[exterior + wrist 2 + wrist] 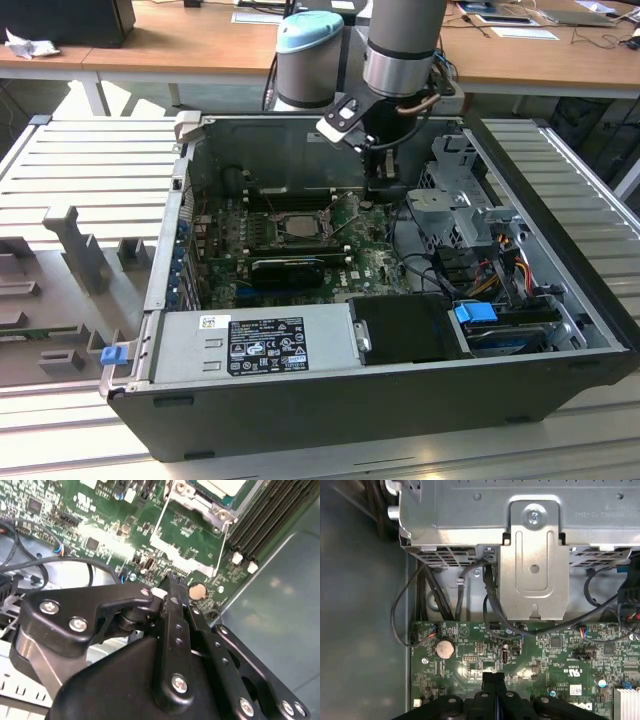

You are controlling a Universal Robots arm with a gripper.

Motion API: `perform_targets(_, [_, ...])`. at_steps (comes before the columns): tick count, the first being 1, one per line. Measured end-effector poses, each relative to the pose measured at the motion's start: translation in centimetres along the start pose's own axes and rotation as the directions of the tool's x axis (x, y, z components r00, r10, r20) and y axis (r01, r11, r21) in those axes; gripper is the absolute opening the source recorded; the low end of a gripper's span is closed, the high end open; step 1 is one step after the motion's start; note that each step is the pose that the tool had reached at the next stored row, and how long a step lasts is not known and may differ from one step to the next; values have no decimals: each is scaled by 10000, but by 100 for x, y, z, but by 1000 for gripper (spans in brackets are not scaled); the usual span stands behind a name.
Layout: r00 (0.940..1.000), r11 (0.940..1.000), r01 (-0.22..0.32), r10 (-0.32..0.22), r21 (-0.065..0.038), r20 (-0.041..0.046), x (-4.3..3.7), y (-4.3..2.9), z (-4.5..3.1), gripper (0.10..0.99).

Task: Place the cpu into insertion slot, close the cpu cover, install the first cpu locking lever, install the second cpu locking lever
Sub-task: 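Close the cpu cover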

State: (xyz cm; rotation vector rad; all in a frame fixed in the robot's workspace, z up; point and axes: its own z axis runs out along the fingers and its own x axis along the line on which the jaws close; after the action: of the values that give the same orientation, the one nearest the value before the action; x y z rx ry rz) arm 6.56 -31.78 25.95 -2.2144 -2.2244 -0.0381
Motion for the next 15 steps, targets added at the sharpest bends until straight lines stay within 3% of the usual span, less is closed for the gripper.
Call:
perform_targets(6, [9985, 9985, 542, -542, 42, -8, -5, -9, 102, 106])
perform_targets(10, [9983, 9982, 589, -589, 78, -9, -6, -82, 105, 106])
perform_targets(15, [9983, 9982, 589, -589, 78, -11, -4, -118, 106, 106])
